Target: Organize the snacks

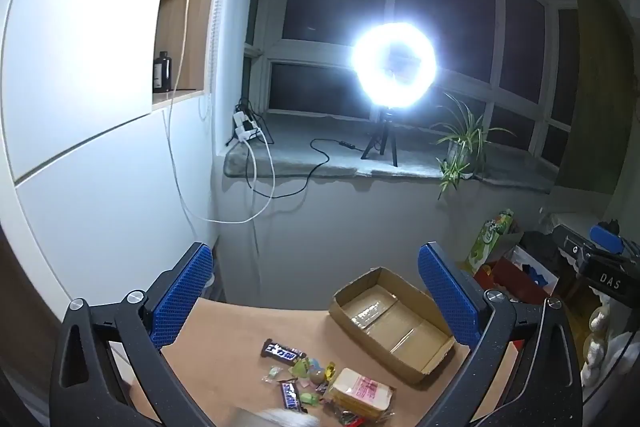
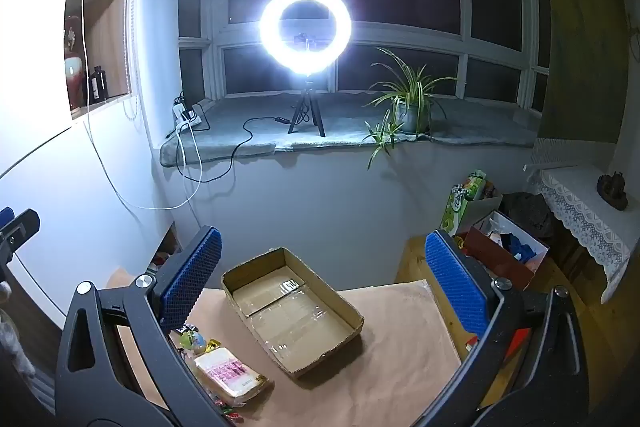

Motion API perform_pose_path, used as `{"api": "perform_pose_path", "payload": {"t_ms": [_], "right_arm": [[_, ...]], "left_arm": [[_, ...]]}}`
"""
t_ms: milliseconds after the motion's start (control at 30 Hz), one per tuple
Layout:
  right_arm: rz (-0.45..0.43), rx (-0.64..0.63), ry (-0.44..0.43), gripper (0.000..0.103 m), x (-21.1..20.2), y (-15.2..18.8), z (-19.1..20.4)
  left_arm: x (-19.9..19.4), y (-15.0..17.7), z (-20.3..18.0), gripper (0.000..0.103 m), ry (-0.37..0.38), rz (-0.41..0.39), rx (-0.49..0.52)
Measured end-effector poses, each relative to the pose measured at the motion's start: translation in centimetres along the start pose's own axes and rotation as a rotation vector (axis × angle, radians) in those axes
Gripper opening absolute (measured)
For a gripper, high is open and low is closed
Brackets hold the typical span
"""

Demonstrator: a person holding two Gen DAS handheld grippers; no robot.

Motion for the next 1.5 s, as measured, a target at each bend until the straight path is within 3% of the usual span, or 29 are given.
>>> {"api": "perform_pose_path", "payload": {"t_ms": [200, 1500], "right_arm": [[0.002, 0.007, -0.005, 0.103, -0.03, 0.0, 0.01], [-0.008, 0.002, 0.017, 0.103, 0.31, -0.73, -0.15]], "left_arm": [[0.11, -0.05, -0.09, 0.102, 0.029, -0.005, -0.003], [0.07, -0.86, -0.49, 0.102, 0.028, -0.016, -0.01]]}}
Point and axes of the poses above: each gripper's, at about its wrist camera, not at the fingertips, and x roughly the way its jaws point, z to its left, y to its underside, the point moved 3 cm from there along x, roughly the way its jaws point, and after that the axes turned 4 degrees about -y, right-handed, at the moved point
